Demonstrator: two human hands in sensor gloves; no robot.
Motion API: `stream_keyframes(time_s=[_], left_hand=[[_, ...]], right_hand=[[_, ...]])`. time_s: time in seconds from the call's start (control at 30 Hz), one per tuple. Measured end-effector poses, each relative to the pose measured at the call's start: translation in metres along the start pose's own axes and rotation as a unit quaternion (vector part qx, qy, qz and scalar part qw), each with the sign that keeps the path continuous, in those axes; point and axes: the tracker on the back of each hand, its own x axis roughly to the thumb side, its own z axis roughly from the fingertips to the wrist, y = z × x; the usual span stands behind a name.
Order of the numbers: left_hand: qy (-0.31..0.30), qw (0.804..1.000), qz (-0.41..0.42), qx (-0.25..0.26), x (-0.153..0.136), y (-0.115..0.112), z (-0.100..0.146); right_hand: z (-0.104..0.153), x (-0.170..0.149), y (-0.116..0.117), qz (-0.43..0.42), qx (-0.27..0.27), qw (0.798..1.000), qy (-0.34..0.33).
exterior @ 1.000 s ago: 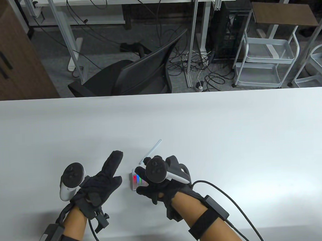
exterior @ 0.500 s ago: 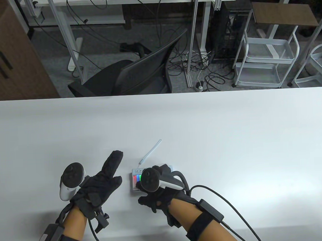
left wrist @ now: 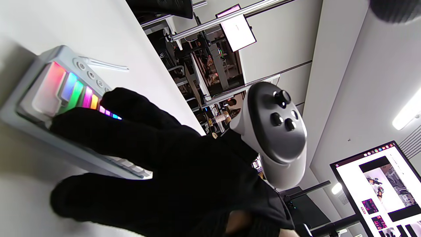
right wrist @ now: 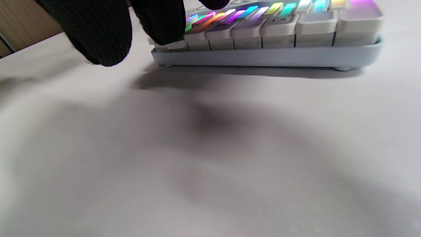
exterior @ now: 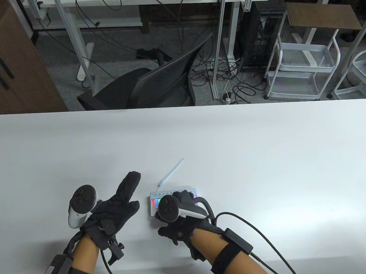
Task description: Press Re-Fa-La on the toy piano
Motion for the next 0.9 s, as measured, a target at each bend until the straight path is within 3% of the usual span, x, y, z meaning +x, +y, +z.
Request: stream_keyframes(time_s=[0.2,0.67,0.9], left_hand=[[0.0,1.0,0.0,0.0,0.0,0.0,0.0],[-0.001,1.0,0.001,0.001,0.001,0.0,0.0],[-0.002,1.0,0.0,0.002,0.001,0.0,0.0]], right_hand=[[0.0,-0.002,-0.002,-0.013,0.009,1.0,0.001],[0.018,-0.009,-0.036,-0.042,-0.046,0.998,-0.008],[0.027,-0.019,-0.041,-0.053,-0.061,0.997,-0.001]])
